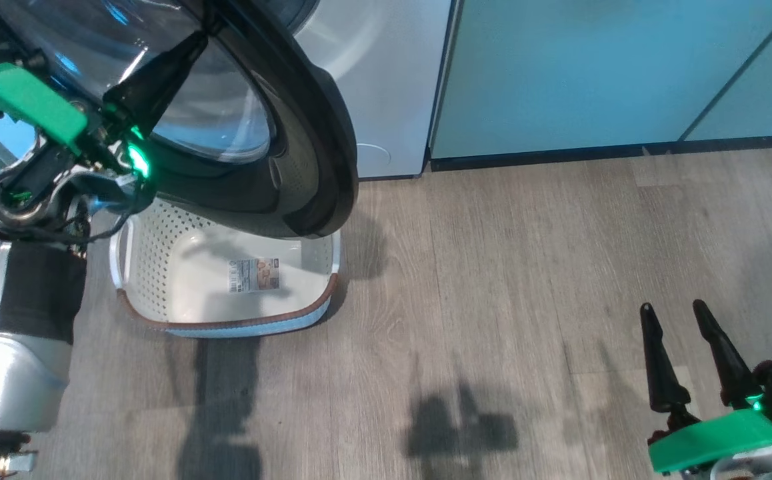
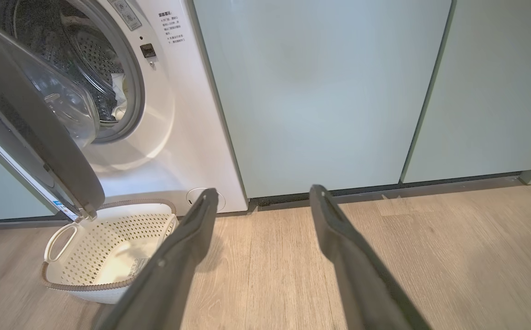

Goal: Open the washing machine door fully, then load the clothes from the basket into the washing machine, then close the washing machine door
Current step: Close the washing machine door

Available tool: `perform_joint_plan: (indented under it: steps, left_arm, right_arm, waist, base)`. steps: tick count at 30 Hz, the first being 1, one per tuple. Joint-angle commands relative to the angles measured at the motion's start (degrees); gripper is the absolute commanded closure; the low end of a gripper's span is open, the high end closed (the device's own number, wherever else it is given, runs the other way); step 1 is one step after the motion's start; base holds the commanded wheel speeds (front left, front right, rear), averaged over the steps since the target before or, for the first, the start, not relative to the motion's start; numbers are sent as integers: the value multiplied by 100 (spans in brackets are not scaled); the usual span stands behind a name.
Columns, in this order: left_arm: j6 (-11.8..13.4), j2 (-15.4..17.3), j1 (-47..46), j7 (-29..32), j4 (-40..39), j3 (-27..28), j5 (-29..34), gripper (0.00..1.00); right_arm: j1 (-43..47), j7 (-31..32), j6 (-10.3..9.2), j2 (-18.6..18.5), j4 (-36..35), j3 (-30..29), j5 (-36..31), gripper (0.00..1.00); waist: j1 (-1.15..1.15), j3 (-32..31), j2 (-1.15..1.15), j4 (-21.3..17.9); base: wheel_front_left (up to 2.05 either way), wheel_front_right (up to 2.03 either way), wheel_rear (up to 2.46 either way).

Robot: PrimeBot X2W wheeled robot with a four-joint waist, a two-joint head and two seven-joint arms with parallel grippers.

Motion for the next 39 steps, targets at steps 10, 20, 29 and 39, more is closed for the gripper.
perform_joint_plan:
  steps: [10, 20, 29, 39]
  left_arm:
    - [-55, 91, 350, -61, -733, 548, 164, 100]
    - [-56, 21, 1000, -1554, -1378, 980, 1410, 0]
    - [-1, 150, 1765, -3385, -1804, 774, 3645, 0]
    - [1203, 233, 3102, -4425, -2368, 8, 6556, 0]
  right_arm:
    - [-191, -125, -16, -21, -155, -130, 19, 0]
    - [-156, -148, -16, -21, -193, -275, -17, 0]
    - [-37, -136, -16, -20, -198, -303, -37, 0]
    - [134, -46, -16, -20, -267, -276, -123, 0]
  waist:
    - [0, -47, 0, 360]
    - [0, -184, 0, 718]
    - [0, -368, 0, 943]
    - [0, -644, 0, 1109]
  base:
    - [0, 0, 0]
    - [0, 0, 0]
    - [0, 0, 0]
    - [0, 0, 0]
